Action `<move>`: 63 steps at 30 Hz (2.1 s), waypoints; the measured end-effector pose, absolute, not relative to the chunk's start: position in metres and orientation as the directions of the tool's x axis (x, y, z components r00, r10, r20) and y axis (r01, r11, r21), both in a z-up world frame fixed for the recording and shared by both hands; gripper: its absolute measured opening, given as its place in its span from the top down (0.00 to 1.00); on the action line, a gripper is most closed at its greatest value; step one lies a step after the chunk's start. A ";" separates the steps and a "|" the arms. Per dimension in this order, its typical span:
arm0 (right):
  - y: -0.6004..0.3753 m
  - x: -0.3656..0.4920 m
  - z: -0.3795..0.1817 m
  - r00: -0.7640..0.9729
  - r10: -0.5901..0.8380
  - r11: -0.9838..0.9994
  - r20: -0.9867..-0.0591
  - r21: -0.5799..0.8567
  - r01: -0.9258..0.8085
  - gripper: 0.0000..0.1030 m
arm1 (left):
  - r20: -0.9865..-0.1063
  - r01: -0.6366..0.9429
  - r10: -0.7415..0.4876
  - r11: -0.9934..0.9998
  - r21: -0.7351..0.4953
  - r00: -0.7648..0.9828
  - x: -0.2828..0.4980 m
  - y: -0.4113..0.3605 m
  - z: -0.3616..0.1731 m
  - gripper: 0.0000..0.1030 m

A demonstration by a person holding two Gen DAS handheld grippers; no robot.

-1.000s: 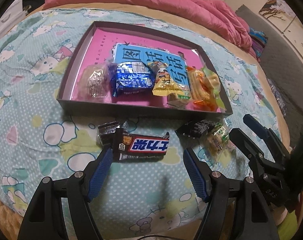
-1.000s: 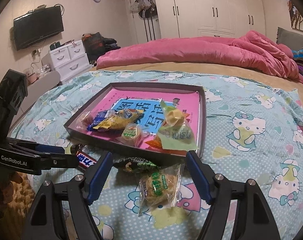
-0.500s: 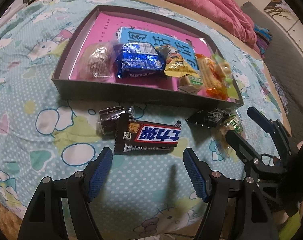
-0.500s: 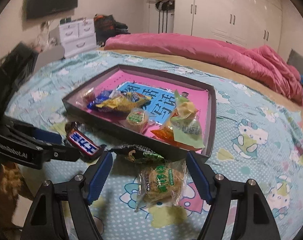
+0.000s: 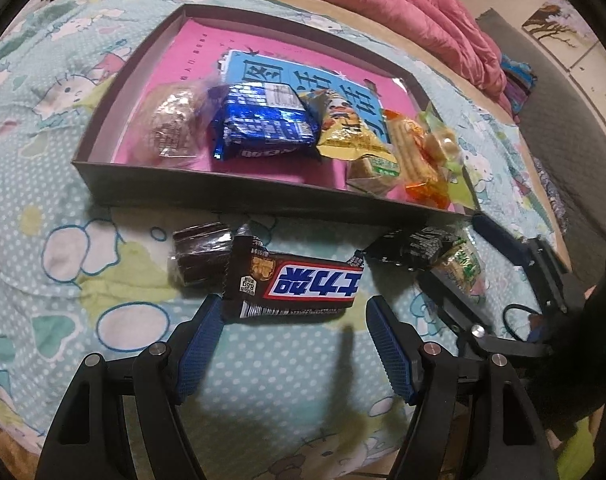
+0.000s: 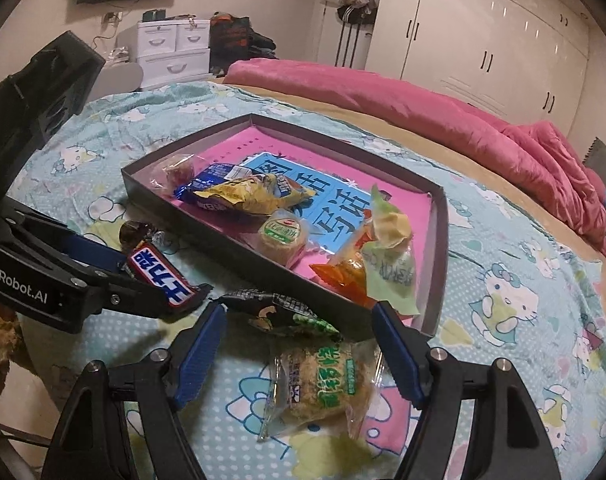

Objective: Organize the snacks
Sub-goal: 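Grasp the chocolate bar with the left tool while the right tool grasps the green pea packet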

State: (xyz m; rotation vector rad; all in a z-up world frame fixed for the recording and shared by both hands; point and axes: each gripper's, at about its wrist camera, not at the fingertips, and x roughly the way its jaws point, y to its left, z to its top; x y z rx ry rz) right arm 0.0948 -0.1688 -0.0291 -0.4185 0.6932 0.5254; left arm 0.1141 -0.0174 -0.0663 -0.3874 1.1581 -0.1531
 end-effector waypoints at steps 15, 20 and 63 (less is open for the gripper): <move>-0.158 0.096 -0.037 0.619 0.333 0.728 -0.712 -0.223 -0.648 0.47 | -0.817 -0.113 -0.413 0.863 -0.492 0.404 0.124 -0.006 -0.077 0.42; -0.153 0.097 -0.044 0.610 0.314 0.712 -0.728 -0.245 -0.658 0.47 | -0.824 -0.110 -0.403 0.871 -0.479 0.399 0.130 -0.015 -0.076 0.28; -0.192 0.109 -0.018 0.564 0.506 0.794 -0.653 0.096 -0.601 0.69 | -0.844 -0.113 -0.322 0.908 -0.404 0.429 0.125 -0.024 -0.060 0.46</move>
